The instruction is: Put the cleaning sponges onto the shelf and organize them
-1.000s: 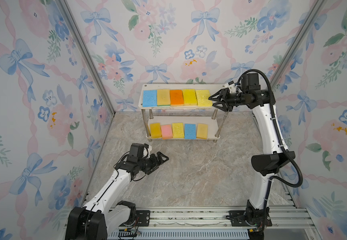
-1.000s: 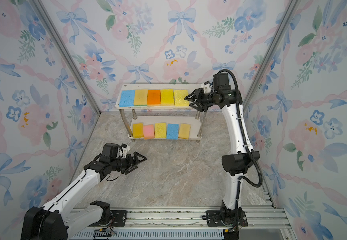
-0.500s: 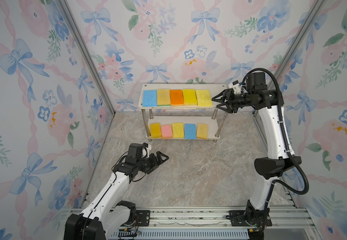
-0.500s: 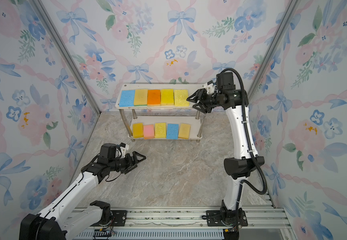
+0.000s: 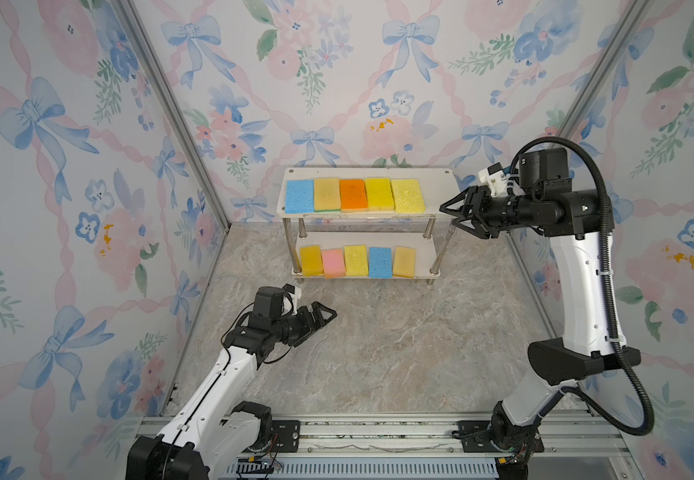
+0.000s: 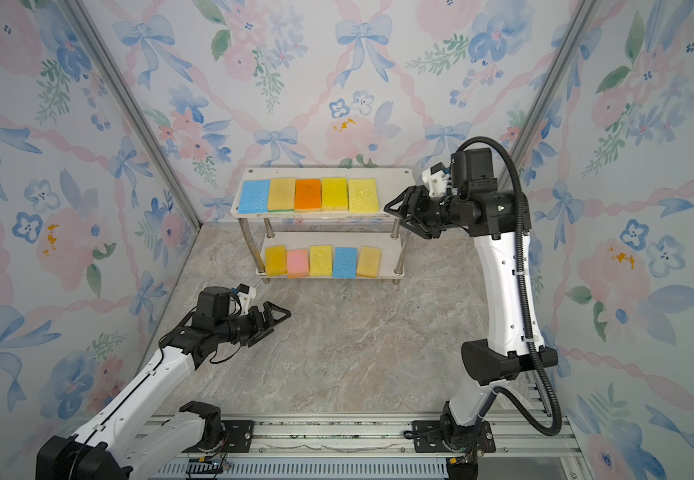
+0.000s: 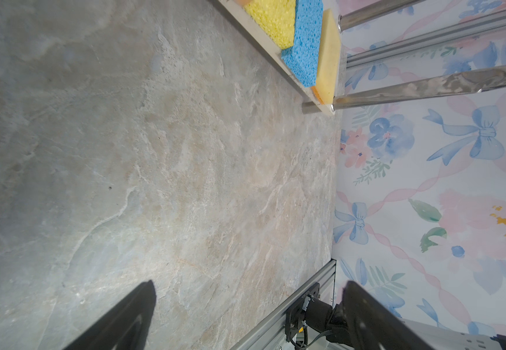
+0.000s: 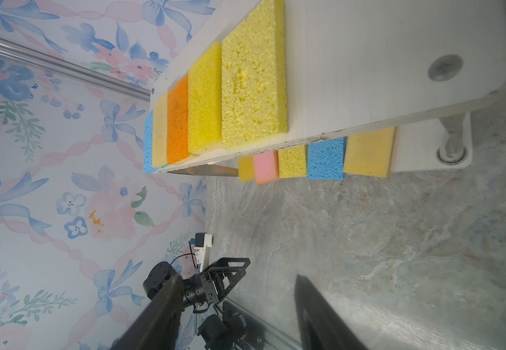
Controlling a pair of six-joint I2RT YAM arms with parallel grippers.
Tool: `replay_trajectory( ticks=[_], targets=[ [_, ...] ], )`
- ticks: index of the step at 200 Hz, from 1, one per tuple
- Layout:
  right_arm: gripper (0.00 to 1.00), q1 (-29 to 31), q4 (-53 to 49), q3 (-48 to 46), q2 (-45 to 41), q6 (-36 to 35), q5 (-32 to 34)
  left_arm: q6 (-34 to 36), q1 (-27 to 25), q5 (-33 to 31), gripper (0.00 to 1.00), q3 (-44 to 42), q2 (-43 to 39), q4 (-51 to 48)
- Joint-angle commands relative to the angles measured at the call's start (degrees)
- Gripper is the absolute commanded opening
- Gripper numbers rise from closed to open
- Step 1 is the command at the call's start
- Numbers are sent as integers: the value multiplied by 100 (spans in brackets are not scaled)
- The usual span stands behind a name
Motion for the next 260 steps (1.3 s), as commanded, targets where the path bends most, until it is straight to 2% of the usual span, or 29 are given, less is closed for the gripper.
replay_trajectory(
  ticks=[1, 33, 87, 102, 133, 138, 141, 147, 175, 193, 218, 243, 260],
  targets=[
    [63, 33, -307, -261, -237, -349, 289, 150, 48, -196, 98, 236, -128, -36],
    [63, 8, -30, -1010, -823, -649, 594, 263, 54, -559, 98, 272, -287, -31],
    [67, -310, 1792, -3279, -2159, -618, 919, 440, 62, -1058, 98, 646, -537, -33],
    [73, -392, 2276, -3793, -2452, -641, 1115, 529, 67, -1272, 98, 686, -616, -29],
    [88, -433, 3241, -4817, -3003, -1070, 1562, 666, 56, -2079, 98, 729, -773, -43],
    [92, -425, 3380, -5000, -3089, -1170, 1651, 689, 54, -2228, 98, 730, -795, -40],
    [100, -424, 3467, -5100, -3135, -1215, 1721, 706, 54, -2325, 98, 723, -794, -34],
    [97, -426, 3644, -5335, -3261, -1303, 1842, 742, 46, -2512, 98, 726, -801, -35],
    [97, -381, 4844, -6630, -3974, -2111, 2435, 1098, -28, -3395, 98, 612, -808, -19],
    [97, -378, 5696, -7519, -4369, -2770, 2282, 1437, -97, -4170, 98, 386, -871, 95],
    [97, -371, 6396, -8394, -4534, -3154, 2105, 1860, -237, -5184, 98, -164, -1047, 564],
    [97, -393, 6592, -8812, -4298, -3587, 2184, 2425, -258, -5469, 98, -816, -1472, 1598],
    [97, -491, 6878, -9121, -4032, -3875, 2259, 2766, -239, -5555, 98, -1462, -1965, 2646]
  ],
)
